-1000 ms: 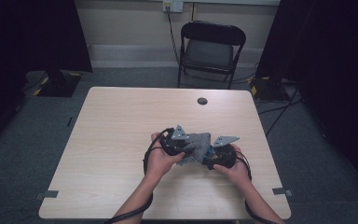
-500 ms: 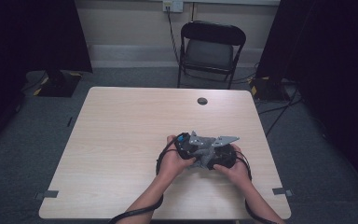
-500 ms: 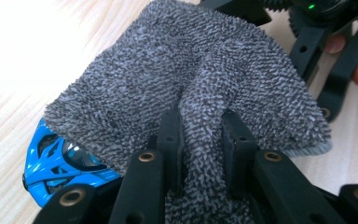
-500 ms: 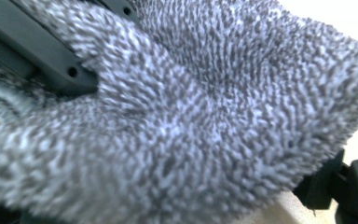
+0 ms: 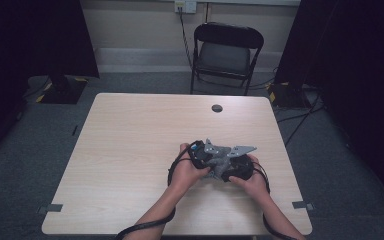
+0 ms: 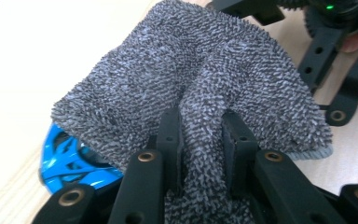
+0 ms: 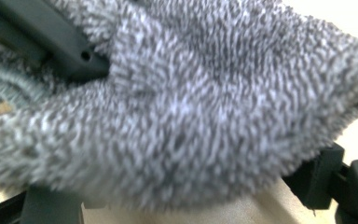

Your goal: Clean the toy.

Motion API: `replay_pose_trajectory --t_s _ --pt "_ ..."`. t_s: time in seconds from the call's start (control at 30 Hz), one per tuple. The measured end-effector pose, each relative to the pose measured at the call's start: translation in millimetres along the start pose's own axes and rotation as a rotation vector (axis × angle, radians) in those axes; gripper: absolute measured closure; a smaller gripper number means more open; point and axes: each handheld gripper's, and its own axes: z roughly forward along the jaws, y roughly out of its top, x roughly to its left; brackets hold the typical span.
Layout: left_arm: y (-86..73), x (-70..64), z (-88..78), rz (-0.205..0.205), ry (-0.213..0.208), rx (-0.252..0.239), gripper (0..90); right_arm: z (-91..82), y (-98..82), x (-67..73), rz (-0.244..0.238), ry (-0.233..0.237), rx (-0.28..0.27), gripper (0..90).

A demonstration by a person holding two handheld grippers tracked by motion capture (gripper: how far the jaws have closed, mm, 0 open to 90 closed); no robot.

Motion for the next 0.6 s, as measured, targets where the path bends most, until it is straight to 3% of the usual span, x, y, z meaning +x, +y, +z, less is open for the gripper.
replay_pose_trajectory --t_s 0.1,0.2,0.6 --pt "0.0 4.9 -0.7 -0.008 0.001 0.003 72.3 0.0 0.0 0.0 0.0 0.0 0.0 23.7" --pt "0.3 12.3 -3.8 -0.011 0.032 0.018 72.3 0.0 0.0 0.1 0.001 0.001 0.001 23.7" --pt "-8.5 36.0 -3.6 -0.105 0.026 0.002 72.0 0.0 0.0 0.1 0.001 0.0 0.0 23.7"
